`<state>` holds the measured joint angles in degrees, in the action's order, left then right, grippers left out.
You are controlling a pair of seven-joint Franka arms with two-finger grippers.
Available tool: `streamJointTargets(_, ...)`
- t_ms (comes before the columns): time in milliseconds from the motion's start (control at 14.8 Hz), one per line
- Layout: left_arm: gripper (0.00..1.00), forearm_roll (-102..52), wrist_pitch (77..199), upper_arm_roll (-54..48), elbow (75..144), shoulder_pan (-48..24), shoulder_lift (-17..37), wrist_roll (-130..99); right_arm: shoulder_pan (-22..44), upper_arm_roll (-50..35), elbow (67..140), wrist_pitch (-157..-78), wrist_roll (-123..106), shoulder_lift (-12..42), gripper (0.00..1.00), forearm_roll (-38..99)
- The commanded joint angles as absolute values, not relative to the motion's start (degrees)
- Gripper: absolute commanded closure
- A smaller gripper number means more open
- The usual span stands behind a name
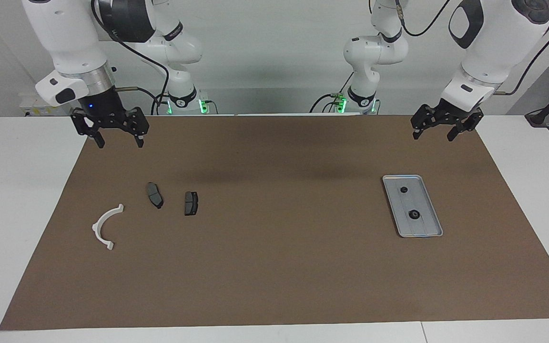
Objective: Place bearing gear from tray to pile
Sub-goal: 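Reach the left gripper over the metal tray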
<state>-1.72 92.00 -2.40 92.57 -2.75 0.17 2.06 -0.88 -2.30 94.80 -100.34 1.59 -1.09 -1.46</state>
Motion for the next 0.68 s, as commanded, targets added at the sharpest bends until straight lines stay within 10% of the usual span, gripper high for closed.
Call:
streamJointTargets(0, 0.00, -1.9, 92.5, -1.9, 93.5, -3.3, -0.5, 2.8, -1.3, -2.4, 96.2, -102.0, -0.1, -1.9, 0.00, -0.1)
streamJointTargets(609, 0.00, -1.9, 93.3, -1.8, 93.6, -3.2, -0.8, 2.5, -1.4, -2.3, 96.3, -102.0, -0.1, -1.9, 0.00, -0.1)
